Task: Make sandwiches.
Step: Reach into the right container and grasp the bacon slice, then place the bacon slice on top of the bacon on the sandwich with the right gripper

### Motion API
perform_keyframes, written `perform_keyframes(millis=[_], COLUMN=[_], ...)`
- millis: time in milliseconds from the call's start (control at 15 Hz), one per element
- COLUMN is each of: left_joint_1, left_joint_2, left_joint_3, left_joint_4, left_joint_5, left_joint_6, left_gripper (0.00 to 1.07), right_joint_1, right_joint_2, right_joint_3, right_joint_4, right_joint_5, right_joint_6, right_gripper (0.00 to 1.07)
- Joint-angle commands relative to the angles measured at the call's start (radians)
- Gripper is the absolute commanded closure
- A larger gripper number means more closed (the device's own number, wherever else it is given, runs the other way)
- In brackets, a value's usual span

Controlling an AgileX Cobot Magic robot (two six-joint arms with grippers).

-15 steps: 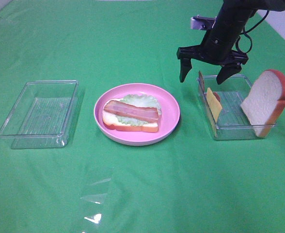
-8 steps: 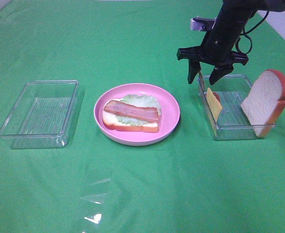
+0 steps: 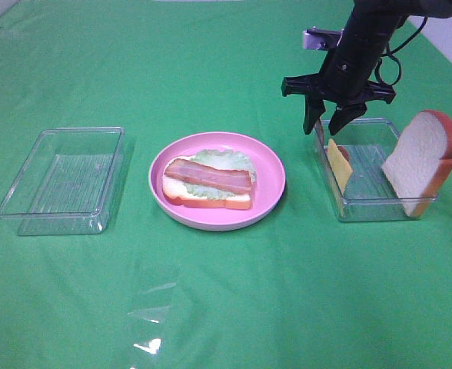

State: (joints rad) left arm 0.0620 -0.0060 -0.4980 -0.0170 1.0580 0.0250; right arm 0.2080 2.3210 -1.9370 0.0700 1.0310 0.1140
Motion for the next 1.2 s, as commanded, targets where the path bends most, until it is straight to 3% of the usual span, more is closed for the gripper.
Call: perform_keyframes(millis=[67, 133, 400, 800, 1200], left_joint_1=[-0.008, -0.008, -0.008, -0.008, -0.008], left_joint_2=[-0.015, -0.015, -0.015, -0.015, -0.015], left_joint_3=[0.003, 0.003, 0.003, 0.003, 0.003], left_joint_4=[0.002, 0.002, 0.002, 0.002, 0.002], left_joint_5=[-0.008, -0.008, -0.008, -0.008, -0.008], left_joint_6=[-0.006, -0.006, -0.006, -0.006, -0.006], left_gripper=[0.07, 0.07, 0.07, 0.07, 0.07], right_joint_1=[0.000, 0.000, 0.000, 0.000, 0.000], right_joint_2=[0.005, 0.005, 0.005, -0.011, -0.160], right_joint_3=[-0.005, -0.005, -0.005, -0.010, -0.011], right_joint_4=[-0.011, -0.013, -0.013, -0.013, 0.010], right_joint_5=[0.000, 0.000, -0.008, 0.043, 0.119], right_joint_6=[-0.011, -0.011, -0.011, -0.011, -0.013], right_gripper=[0.70, 0.83, 1.07, 1.07, 1.07])
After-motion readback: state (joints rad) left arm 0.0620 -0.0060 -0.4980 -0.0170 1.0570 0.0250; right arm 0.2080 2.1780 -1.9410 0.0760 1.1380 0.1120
